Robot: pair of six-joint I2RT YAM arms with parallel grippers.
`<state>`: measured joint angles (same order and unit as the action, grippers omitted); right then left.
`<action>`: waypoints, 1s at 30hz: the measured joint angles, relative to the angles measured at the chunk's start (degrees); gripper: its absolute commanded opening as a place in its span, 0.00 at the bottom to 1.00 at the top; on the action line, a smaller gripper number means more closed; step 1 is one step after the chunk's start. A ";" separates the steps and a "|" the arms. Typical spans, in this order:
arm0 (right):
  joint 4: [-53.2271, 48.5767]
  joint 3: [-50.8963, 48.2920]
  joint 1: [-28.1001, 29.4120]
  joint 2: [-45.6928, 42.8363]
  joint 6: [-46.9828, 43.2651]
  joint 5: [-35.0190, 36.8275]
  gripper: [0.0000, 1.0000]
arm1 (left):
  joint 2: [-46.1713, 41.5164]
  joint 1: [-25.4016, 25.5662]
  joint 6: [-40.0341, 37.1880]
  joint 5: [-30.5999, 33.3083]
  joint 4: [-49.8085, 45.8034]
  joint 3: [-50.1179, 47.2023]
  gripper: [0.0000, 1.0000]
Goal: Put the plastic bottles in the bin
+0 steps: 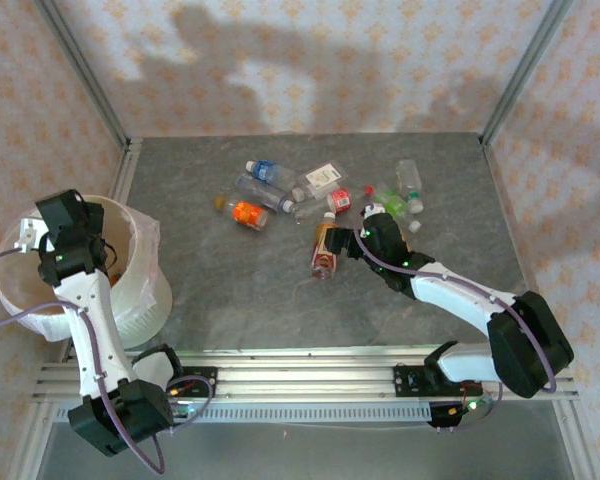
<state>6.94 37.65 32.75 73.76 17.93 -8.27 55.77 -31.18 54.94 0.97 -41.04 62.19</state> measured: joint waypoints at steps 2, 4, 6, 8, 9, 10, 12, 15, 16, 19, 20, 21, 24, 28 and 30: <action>0.00 0.00 0.00 0.02 0.07 -0.35 0.99 | -0.63 0.00 -0.35 -0.61 -0.11 0.35 0.97; -0.02 0.00 0.00 0.02 0.13 -0.79 0.99 | -2.10 0.00 -0.63 -1.55 -0.07 0.44 1.00; -0.02 0.00 0.00 0.02 0.59 -1.03 0.99 | -4.00 0.00 -1.05 -2.91 0.09 0.46 1.00; -0.02 0.00 0.00 0.02 1.86 -1.38 0.99 | -5.90 0.00 -1.92 -5.05 0.48 0.66 1.00; -0.02 0.00 0.00 0.02 2.82 -1.64 0.99 | -6.73 0.00 -2.54 -6.29 0.85 0.90 1.00; 0.00 0.00 0.11 0.09 3.78 -1.70 0.99 | -7.43 0.00 -3.06 -8.00 1.40 1.25 1.00; 0.00 0.00 0.74 0.61 5.51 -1.62 0.99 | -8.39 0.00 -4.26 -11.65 2.95 1.84 1.00; -1.16 0.90 3.78 2.64 7.10 -0.44 0.99 | -9.38 0.07 -5.57 -18.64 6.12 1.95 1.00; -1.92 1.70 5.05 3.54 7.65 0.15 0.99 | -9.55 0.33 -5.86 -20.74 7.02 1.95 1.00; -5.31 5.18 8.74 6.69 9.07 3.06 0.99 | -9.90 3.58 -7.58 -24.72 8.17 2.12 1.00; -6.40 6.25 9.53 7.52 9.31 4.00 0.99 | -10.01 5.18 -8.13 -25.42 8.24 2.29 1.00; -7.74 7.56 10.29 8.61 9.55 5.14 0.99 | -10.21 7.10 -8.61 -26.21 8.55 2.38 1.00; -11.21 9.86 11.61 10.86 10.16 7.54 0.99 | -10.80 12.39 -9.84 -27.65 9.46 2.58 1.00; -16.48 10.08 12.57 12.59 10.10 7.61 1.00 | -10.67 18.45 -11.23 -27.34 10.80 2.93 1.00; -18.56 10.08 12.74 13.40 10.03 7.41 1.00 | -10.19 21.03 -11.63 -26.82 11.67 2.93 1.00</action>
<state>-11.62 47.72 45.50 87.15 27.97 -0.86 45.58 -10.15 43.31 -25.85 -29.36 65.12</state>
